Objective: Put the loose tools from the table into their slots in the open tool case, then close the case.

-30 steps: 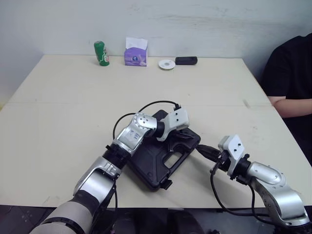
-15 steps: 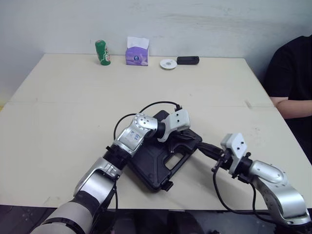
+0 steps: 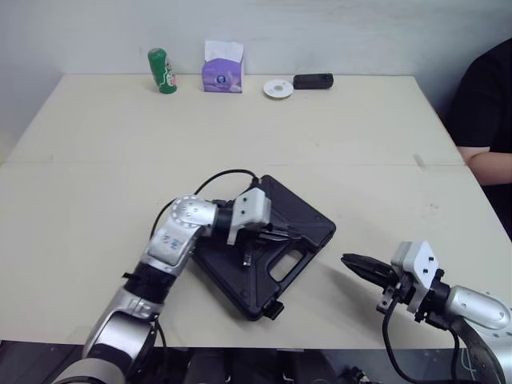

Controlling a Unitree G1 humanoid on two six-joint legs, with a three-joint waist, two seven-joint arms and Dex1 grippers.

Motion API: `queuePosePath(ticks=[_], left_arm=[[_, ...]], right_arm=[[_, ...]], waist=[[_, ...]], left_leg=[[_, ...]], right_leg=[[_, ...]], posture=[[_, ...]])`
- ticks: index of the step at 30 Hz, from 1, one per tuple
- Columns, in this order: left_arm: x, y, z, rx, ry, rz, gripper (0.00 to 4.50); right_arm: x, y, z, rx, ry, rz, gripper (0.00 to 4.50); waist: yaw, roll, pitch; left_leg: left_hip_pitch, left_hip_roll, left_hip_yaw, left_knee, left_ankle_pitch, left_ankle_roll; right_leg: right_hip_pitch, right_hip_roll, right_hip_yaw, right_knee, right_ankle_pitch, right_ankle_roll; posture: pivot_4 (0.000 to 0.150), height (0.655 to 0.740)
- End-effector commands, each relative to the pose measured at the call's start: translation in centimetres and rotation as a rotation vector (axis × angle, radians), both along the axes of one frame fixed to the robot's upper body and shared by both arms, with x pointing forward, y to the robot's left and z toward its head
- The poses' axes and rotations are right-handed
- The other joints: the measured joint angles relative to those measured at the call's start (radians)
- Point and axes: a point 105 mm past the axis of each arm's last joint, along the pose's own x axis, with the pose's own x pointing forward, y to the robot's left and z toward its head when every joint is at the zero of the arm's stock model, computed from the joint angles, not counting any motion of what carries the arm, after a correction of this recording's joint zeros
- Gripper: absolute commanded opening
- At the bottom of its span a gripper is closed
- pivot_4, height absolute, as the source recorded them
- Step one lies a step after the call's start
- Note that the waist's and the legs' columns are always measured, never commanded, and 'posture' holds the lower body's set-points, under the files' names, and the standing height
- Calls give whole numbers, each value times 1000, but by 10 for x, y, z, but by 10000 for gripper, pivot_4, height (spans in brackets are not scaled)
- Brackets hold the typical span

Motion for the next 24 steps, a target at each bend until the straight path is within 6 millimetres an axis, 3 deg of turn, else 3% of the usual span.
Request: queuePosePath(ticks=[1,5,8,16,24], left_arm=[[-28,6,14,-13,-51,-102,0],[-57,14,2,53,-38,-153,0],[-66,16,-7,92,-21,-129,0],[-68,18,-31,175,9,17,0],[-62,33,-24,199,19,97,0]], right_arm=[[-13,9,9,31,-71,92,468],[-30,26,-7,27,17,210,468],[-38,37,-13,36,47,267,468],[-51,56,-22,42,130,377,468],[-60,72,-22,62,178,465,468]], waist=[[7,0,4],[13,-2,7],[18,-5,10],[19,-5,11],[19,-5,11]], left_leg=[[0,-1,0,1,0,1],[0,-3,1,5,-3,4],[0,-3,0,6,-5,6],[1,-3,-1,8,-8,10],[1,-3,-2,10,-7,9]], right_leg=[[0,0,0,1,0,1],[1,-2,1,2,0,5],[2,-3,2,2,1,6],[4,-6,3,3,1,5],[4,-6,2,4,1,5]], posture=[[1500,7400],[1500,7400],[1500,7400],[1500,7400],[1500,7400]])
